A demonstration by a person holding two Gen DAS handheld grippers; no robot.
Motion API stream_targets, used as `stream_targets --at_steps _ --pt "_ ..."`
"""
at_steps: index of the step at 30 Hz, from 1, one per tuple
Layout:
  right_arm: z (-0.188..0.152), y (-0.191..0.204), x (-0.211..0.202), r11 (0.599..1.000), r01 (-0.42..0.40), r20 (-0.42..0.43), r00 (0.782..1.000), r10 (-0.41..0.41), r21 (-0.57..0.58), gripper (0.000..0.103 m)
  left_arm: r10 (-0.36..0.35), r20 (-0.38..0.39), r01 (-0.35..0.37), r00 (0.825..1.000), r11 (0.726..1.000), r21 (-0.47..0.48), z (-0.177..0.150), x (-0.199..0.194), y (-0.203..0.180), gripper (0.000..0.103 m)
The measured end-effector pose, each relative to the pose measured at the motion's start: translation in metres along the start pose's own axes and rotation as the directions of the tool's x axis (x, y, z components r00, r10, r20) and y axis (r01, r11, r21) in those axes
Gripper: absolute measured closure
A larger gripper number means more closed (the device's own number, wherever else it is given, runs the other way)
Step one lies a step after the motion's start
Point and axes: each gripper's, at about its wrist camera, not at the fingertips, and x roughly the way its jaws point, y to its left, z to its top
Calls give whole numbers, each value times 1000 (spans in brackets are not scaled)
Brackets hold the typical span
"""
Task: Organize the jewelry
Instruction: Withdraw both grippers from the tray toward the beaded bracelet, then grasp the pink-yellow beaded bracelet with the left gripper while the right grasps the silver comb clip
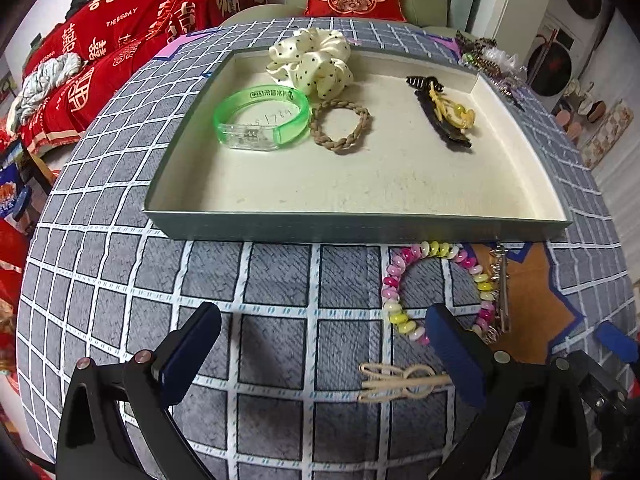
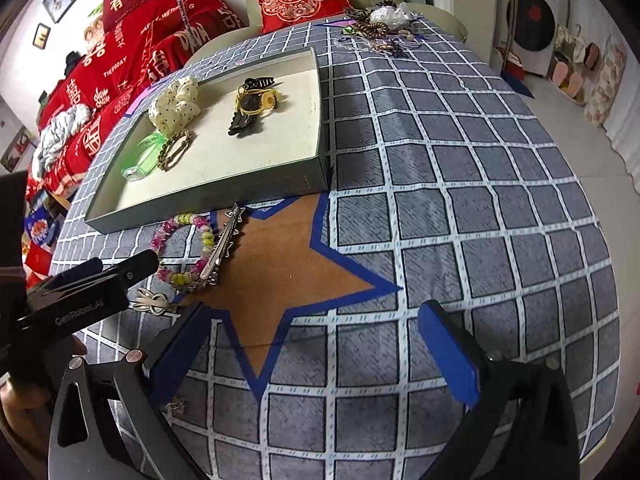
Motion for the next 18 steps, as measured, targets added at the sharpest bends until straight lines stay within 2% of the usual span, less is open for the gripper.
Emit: stream_targets --at_steps 5,18 --pt "2 2 5 1000 -3 0 1000 3 -12 0 17 -13 -17 1000 1000 -17 1 9 -2 0" --pt "10 5 14 1000 -8 -2 1000 7 -15 0 55 26 -56 998 998 19 0 6 -4 0"
